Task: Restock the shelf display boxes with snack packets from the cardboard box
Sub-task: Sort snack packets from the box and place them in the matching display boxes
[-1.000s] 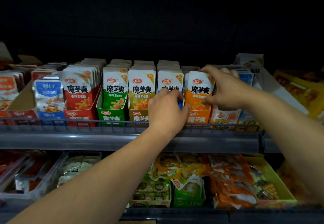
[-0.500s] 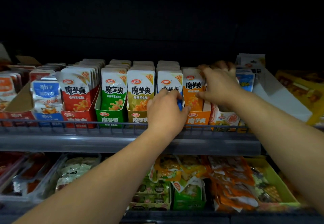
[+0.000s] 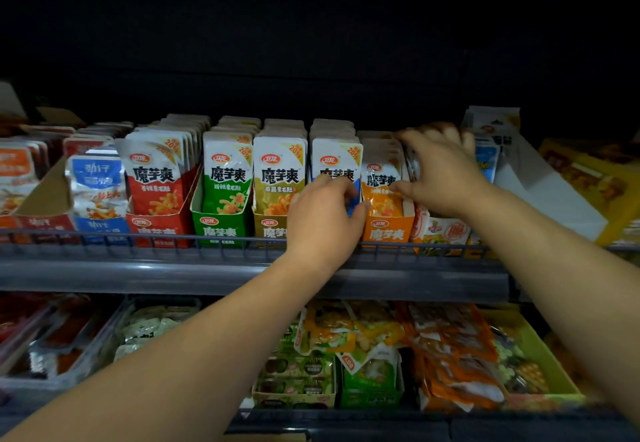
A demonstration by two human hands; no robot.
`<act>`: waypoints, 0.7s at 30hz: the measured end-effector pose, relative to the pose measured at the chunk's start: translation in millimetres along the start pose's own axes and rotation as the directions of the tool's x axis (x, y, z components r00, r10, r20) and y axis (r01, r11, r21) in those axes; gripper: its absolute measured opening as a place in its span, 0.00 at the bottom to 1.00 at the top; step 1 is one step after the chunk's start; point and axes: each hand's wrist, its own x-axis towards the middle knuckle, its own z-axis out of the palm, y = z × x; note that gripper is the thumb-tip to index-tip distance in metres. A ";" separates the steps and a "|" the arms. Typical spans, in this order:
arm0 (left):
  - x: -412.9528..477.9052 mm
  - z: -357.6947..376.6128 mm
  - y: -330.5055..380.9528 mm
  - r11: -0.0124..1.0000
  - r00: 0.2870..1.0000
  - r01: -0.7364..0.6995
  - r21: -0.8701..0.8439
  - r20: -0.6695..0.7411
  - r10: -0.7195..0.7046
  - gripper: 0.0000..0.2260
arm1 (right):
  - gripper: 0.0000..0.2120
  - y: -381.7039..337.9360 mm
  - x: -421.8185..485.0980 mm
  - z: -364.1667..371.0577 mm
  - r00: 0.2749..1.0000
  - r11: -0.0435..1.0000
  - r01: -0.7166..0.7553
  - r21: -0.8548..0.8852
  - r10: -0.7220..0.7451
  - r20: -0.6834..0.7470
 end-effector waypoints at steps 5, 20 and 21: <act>-2.8 -8.7 1.8 1.000 1.000 -0.020 -0.013 0.013 0.020 0.10 | 0.34 -3.7 -18.8 -7.4 0.999 0.998 0.002 0.070 0.002 -0.047; -72.8 -92.4 -67.4 0.996 0.998 0.048 0.079 0.030 -0.050 0.05 | 0.10 -112.1 -133.8 14.1 0.988 0.870 0.138 0.473 -0.154 -0.004; -88.0 -101.1 -82.0 0.992 0.997 0.064 0.107 0.046 -0.069 0.05 | 0.10 -126.5 -144.8 22.8 0.984 0.863 0.131 0.488 -0.174 0.043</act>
